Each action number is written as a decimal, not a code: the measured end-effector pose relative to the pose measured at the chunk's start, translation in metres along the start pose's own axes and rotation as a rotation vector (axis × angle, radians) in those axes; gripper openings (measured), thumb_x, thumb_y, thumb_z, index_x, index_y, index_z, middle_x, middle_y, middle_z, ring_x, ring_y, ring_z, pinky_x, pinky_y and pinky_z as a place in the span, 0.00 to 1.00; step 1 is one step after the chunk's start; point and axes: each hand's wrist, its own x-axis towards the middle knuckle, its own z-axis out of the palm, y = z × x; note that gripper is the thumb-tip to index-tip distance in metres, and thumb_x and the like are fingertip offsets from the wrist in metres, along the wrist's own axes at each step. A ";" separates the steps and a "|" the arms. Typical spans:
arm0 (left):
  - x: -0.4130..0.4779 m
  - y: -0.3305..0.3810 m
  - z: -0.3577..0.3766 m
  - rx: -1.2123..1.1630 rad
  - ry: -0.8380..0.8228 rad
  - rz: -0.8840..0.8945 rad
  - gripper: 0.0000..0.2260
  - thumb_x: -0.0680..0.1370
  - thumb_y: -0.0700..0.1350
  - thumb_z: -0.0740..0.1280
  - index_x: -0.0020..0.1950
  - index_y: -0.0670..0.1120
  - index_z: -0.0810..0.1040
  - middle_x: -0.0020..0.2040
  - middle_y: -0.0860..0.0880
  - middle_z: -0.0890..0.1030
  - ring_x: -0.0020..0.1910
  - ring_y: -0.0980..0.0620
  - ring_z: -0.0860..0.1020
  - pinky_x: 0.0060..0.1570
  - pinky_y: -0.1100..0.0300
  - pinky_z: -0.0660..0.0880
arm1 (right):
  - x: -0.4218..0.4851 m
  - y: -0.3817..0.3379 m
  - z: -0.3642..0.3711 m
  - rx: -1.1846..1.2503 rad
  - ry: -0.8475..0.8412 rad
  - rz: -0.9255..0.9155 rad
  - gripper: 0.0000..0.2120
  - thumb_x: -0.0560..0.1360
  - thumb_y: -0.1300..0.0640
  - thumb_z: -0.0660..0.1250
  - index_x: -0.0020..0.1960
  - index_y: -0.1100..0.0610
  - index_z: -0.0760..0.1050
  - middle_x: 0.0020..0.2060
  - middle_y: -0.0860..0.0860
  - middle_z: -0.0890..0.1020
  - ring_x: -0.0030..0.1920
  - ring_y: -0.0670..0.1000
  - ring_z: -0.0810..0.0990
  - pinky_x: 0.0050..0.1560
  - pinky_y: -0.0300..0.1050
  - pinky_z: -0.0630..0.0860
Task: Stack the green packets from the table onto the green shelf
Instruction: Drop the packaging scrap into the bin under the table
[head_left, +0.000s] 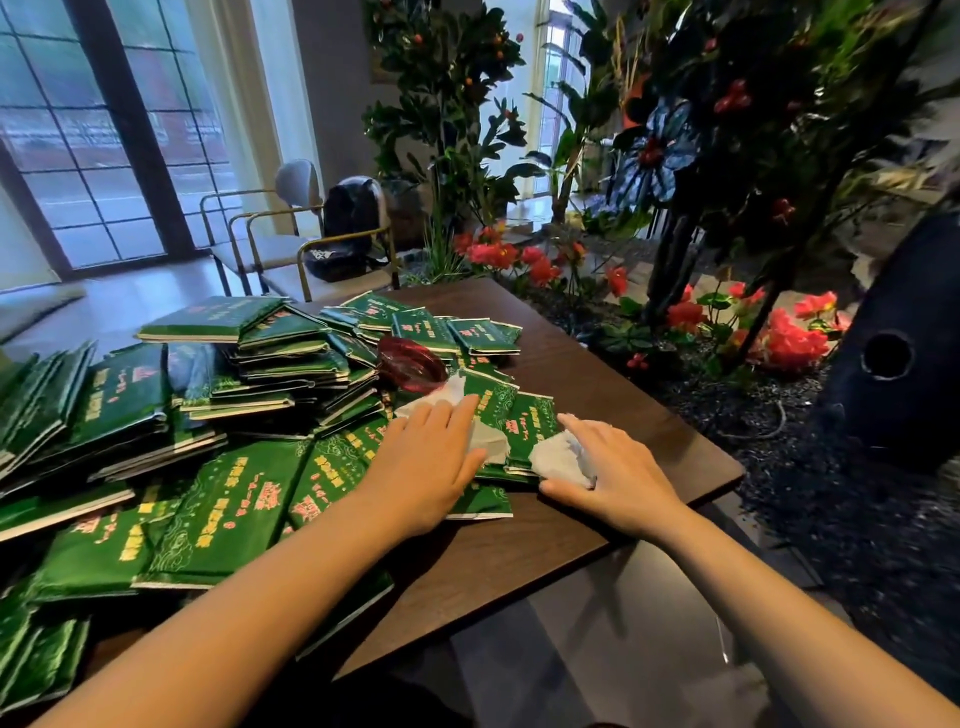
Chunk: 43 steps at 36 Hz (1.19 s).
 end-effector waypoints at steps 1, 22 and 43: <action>0.000 0.001 0.001 0.025 0.002 0.011 0.28 0.83 0.57 0.49 0.79 0.45 0.46 0.70 0.46 0.66 0.68 0.46 0.65 0.67 0.52 0.64 | 0.000 0.001 0.003 -0.031 0.020 -0.016 0.47 0.64 0.24 0.54 0.76 0.48 0.55 0.72 0.48 0.65 0.71 0.51 0.63 0.68 0.48 0.62; 0.004 -0.021 0.000 -0.397 0.171 0.025 0.10 0.82 0.50 0.59 0.42 0.49 0.71 0.49 0.51 0.71 0.49 0.51 0.70 0.48 0.57 0.68 | 0.000 0.009 0.005 0.486 0.304 0.106 0.16 0.76 0.53 0.68 0.42 0.67 0.78 0.38 0.56 0.77 0.38 0.54 0.76 0.42 0.47 0.69; 0.036 -0.039 -0.030 -0.266 0.145 -0.159 0.18 0.78 0.39 0.67 0.67 0.42 0.71 0.62 0.45 0.69 0.52 0.45 0.77 0.55 0.53 0.77 | 0.047 -0.026 -0.025 0.620 0.213 0.201 0.25 0.79 0.54 0.61 0.24 0.58 0.65 0.24 0.52 0.68 0.30 0.49 0.67 0.34 0.45 0.62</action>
